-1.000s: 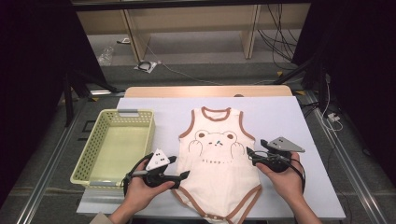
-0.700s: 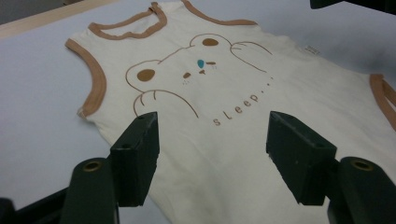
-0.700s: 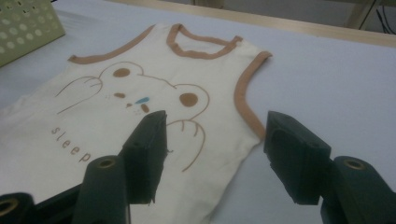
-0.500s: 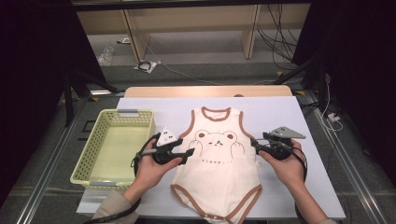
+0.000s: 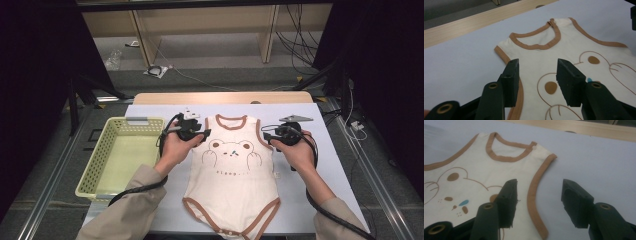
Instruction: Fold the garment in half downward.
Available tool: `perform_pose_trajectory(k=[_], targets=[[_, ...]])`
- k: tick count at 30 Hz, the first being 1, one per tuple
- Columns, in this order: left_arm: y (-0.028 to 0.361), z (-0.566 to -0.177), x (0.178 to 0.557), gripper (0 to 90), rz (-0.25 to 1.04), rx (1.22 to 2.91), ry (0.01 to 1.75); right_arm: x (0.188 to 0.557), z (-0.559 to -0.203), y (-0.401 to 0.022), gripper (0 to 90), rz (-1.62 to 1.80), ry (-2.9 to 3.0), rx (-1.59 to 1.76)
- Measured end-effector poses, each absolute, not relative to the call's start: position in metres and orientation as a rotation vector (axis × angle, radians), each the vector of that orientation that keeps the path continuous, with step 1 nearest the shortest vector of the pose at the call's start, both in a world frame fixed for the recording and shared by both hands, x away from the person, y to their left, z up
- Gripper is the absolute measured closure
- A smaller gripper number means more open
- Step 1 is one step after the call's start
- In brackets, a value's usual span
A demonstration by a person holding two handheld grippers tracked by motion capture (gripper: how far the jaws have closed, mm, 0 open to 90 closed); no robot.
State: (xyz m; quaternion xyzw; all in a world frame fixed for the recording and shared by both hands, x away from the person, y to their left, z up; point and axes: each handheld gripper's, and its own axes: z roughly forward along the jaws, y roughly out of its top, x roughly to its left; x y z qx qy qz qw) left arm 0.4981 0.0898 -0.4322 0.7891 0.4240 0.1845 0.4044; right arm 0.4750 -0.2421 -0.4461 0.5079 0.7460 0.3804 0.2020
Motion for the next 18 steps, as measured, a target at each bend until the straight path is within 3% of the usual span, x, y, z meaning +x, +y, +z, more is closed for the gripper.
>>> perform_pose_trajectory(k=[7, 18], targets=[[0.084, -0.443, 0.536, 61.6, 0.544, 2.063, 1.104, 0.512, -0.45, -0.231, 53.1, 1.005, 2.11, 1.46], [0.08, -0.468, 0.574, 57.6, 0.486, 2.034, 1.255, 0.556, -0.466, -0.224, 57.6, 0.949, 2.101, 1.506]])
